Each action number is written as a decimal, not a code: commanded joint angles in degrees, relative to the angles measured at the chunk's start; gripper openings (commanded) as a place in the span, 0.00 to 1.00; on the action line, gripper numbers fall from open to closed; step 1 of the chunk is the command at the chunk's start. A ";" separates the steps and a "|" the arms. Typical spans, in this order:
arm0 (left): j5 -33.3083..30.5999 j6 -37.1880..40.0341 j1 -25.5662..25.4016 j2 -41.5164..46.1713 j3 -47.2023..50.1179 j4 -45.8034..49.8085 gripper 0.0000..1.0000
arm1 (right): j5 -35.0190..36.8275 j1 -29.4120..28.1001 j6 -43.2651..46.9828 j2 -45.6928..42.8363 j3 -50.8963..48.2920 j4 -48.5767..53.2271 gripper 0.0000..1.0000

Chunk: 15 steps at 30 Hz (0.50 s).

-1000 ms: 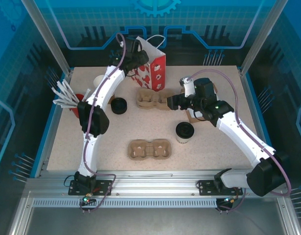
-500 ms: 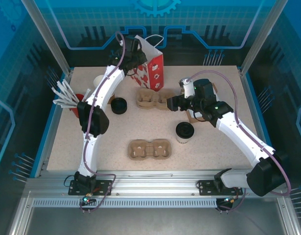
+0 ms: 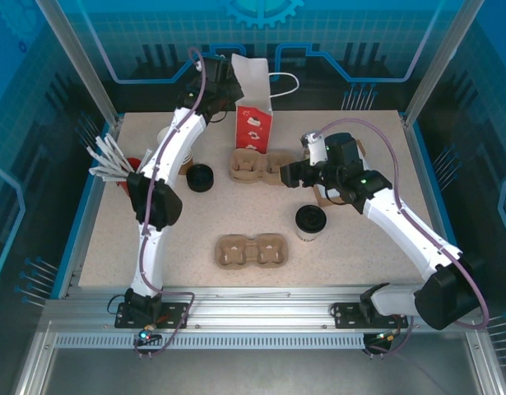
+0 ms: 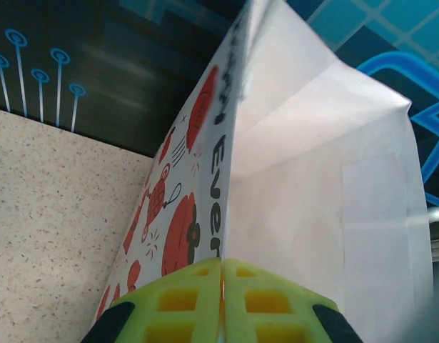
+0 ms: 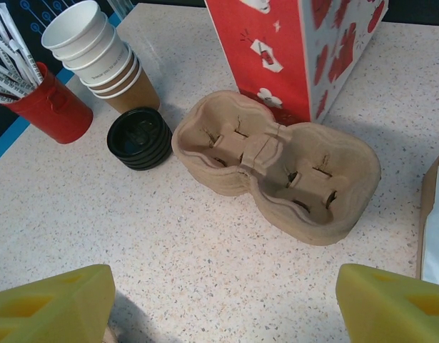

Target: Pack the takeout coffee

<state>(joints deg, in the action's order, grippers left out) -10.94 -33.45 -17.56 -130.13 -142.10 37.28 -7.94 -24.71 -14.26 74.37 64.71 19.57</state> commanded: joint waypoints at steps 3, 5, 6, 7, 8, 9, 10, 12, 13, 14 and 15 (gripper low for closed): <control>0.10 6.04 0.50 10.18 -2.21 -2.28 0.00 | 0.62 0.27 1.67 -3.03 1.26 2.10 0.83; 2.27 7.51 0.51 12.59 -2.20 -2.47 0.00 | 1.15 0.29 1.87 -4.59 1.94 2.80 0.83; 4.01 8.43 0.51 13.93 -2.22 -2.47 0.00 | 1.47 0.32 1.87 -5.33 2.45 3.27 0.83; 5.58 9.00 0.51 14.87 -2.17 -2.32 0.00 | 1.65 0.28 1.94 -5.98 2.95 3.71 0.82; 7.31 9.34 0.51 16.13 -2.13 -1.65 0.00 | 1.99 0.28 2.11 -6.67 3.58 4.38 0.83; 8.76 9.52 0.45 17.04 -2.11 -0.94 0.00 | 2.35 0.28 2.33 -7.35 4.18 5.21 0.82; 10.72 9.84 0.50 18.24 -2.13 0.38 0.00 | 2.75 0.28 2.59 -7.99 4.68 5.95 0.83; 13.97 10.62 0.47 21.07 -1.01 3.17 0.00 | 4.49 0.28 3.37 -9.85 5.57 7.86 0.82; 15.51 11.18 0.45 22.79 0.24 3.88 0.00 | 5.10 0.36 3.70 -10.60 5.89 8.69 0.82; 17.16 12.06 0.47 24.86 2.24 4.59 0.00 | 5.82 0.44 4.10 -11.50 6.41 10.17 0.83; 18.23 12.96 0.47 26.95 4.14 4.97 0.00 | 6.39 0.48 4.57 -12.56 6.84 11.90 0.83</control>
<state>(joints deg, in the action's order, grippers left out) -0.01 -24.43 -17.56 -108.25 -140.92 38.76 -4.43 -24.69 -11.81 64.66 69.06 26.26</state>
